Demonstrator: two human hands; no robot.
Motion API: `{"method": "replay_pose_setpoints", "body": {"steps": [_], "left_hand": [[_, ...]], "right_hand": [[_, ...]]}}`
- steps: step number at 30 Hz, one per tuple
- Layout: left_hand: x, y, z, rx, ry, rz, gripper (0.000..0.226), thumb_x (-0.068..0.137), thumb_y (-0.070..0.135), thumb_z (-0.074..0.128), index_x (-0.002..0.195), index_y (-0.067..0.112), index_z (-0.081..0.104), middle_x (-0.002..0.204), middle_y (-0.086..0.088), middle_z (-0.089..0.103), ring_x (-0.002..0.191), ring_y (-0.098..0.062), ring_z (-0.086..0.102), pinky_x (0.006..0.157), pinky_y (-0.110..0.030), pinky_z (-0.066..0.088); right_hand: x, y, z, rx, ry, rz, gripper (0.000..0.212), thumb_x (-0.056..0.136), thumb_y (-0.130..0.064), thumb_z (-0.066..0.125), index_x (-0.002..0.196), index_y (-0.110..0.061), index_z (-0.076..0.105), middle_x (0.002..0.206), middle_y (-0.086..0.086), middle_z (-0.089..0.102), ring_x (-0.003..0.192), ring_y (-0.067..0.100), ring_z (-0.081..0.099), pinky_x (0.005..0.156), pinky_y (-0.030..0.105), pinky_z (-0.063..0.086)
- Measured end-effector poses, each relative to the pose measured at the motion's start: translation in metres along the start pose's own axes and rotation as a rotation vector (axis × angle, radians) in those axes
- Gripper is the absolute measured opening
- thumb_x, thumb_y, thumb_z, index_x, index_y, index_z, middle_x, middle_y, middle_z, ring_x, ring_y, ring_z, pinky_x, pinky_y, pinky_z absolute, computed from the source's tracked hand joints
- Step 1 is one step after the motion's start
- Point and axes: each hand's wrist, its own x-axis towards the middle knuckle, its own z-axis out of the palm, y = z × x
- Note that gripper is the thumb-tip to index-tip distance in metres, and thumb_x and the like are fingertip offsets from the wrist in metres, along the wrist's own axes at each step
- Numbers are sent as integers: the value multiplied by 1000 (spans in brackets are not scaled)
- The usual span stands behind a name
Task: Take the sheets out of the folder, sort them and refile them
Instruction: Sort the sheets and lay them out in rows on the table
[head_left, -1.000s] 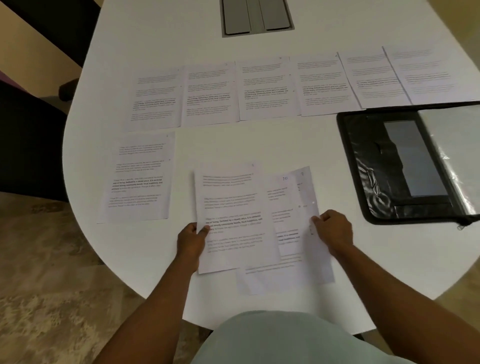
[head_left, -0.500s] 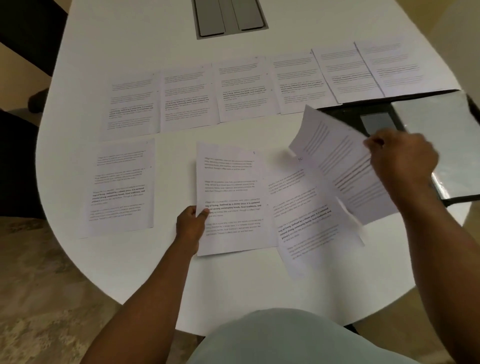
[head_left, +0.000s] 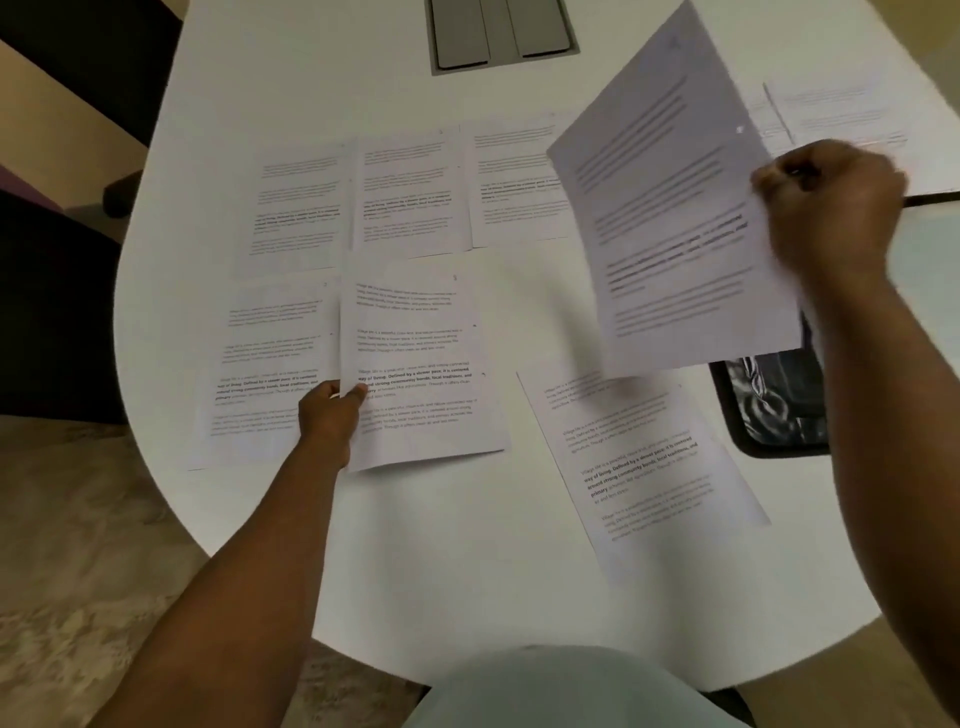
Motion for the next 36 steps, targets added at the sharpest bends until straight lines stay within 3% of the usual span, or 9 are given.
{"method": "replay_pose_setpoints", "body": {"steps": [4, 10, 16, 20, 24, 28, 31, 36], "left_hand": [[21, 10, -3, 93, 42, -13, 30, 89, 20, 68, 116, 7, 63, 115, -8, 65, 96, -21, 61, 84, -27, 48], [42, 21, -2, 278, 114, 22, 34, 86, 21, 70, 115, 6, 60, 115, -8, 64, 101, -24, 60, 81, -28, 46], [50, 15, 7, 579, 108, 152, 61, 84, 17, 71, 138, 7, 43, 128, -19, 57, 116, -36, 55, 97, -43, 48], [49, 13, 14, 662, 114, 229, 61, 87, 6, 65, 141, 3, 38, 133, -23, 51, 123, -40, 49, 101, -45, 42], [51, 13, 15, 671, 89, 252, 60, 88, -1, 59, 144, 4, 36, 136, -22, 49, 126, -39, 47, 103, -42, 41], [54, 13, 14, 692, 74, 251, 62, 91, 1, 57, 147, 7, 32, 144, -19, 43, 132, -37, 42, 107, -42, 38], [56, 11, 12, 663, 47, 258, 59, 90, 0, 57, 145, 6, 36, 143, -18, 45, 131, -36, 43, 106, -40, 38], [60, 3, 13, 573, -3, 280, 59, 89, -4, 58, 143, 4, 38, 143, -17, 46, 133, -34, 43, 107, -34, 34]], "right_hand": [[0, 15, 67, 234, -236, 267, 14, 84, -28, 73, 75, -20, 67, 67, -6, 61, 47, -4, 49, 56, 20, 43], [-24, 41, 145, 267, -463, 451, 20, 87, -26, 72, 72, -18, 63, 74, 2, 62, 67, 18, 56, 64, 27, 47], [-36, 46, 184, 285, -514, 530, 25, 87, -28, 72, 66, -21, 61, 75, 0, 63, 77, 21, 59, 76, 36, 53], [-40, 48, 196, 249, -509, 522, 23, 88, -27, 70, 70, -17, 62, 82, 3, 66, 80, 22, 62, 85, 41, 56], [-44, 49, 199, 127, -488, 445, 21, 89, -30, 68, 92, -10, 67, 92, 4, 66, 93, 25, 65, 79, 31, 50], [-57, 52, 197, -65, -454, 270, 45, 89, -36, 67, 124, -10, 58, 117, 8, 66, 108, 27, 62, 88, 32, 46], [-76, 53, 193, -211, -437, 37, 63, 91, -45, 62, 142, -13, 43, 143, 9, 49, 130, 28, 45, 103, 42, 41], [-115, 55, 197, -460, -744, -375, 79, 94, -65, 34, 155, -17, 17, 163, 6, 9, 150, 24, 10, 121, 42, 15]]}}
